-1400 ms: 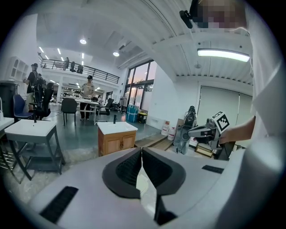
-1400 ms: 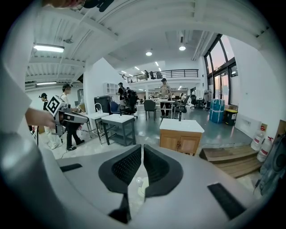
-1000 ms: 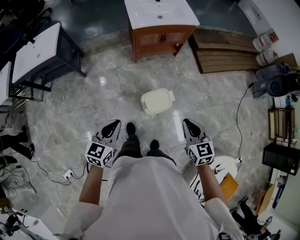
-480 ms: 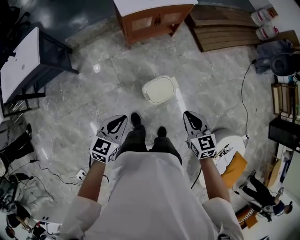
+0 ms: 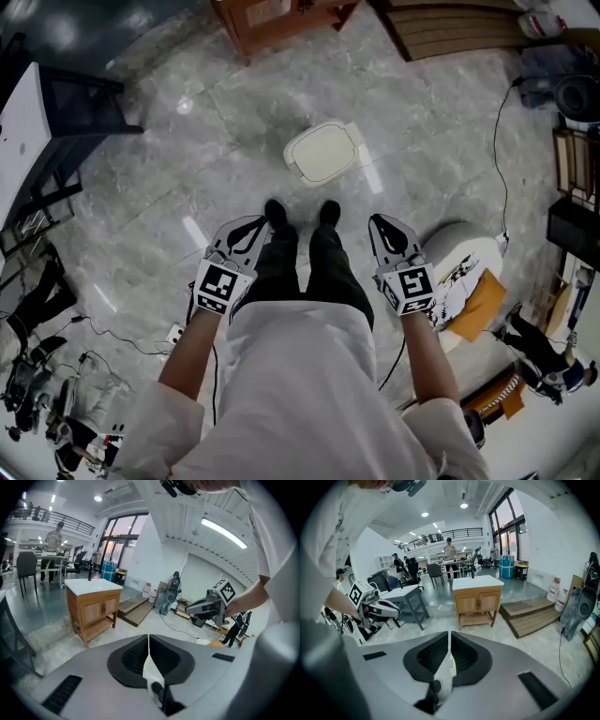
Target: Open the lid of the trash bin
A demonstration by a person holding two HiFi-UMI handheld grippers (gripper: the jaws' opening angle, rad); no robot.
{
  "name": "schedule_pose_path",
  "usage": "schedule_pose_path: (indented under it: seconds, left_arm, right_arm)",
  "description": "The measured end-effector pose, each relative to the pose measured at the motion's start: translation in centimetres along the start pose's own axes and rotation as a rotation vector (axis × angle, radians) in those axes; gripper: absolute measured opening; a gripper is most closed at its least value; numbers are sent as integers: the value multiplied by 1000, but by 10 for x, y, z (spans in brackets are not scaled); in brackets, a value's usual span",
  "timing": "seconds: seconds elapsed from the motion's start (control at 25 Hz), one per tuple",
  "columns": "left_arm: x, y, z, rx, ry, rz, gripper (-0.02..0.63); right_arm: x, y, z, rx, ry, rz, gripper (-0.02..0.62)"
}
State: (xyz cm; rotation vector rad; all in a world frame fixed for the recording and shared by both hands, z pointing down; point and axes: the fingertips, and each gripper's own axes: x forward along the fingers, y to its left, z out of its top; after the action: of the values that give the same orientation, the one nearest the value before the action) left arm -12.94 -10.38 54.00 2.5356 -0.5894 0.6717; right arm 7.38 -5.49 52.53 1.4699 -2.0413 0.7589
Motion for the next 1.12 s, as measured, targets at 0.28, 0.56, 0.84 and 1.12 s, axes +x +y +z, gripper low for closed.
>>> schedule_pose_path:
  seconds: [0.28, 0.56, 0.84, 1.12]
  left_arm:
    - [40, 9, -14, -29, 36, -2, 23]
    - [95, 17, -36, -20, 74, 25, 23]
    - [145, 15, -80, -33, 107, 80, 23]
    - [185, 19, -128, -51, 167, 95, 23]
  right_arm:
    - [24, -18, -15, -22, 51, 34, 37]
    - [57, -43, -38, -42, 93, 97, 36]
    - [88, -60, -85, -54, 133, 199, 37]
    - [132, -65, -110, -46, 176, 272, 37]
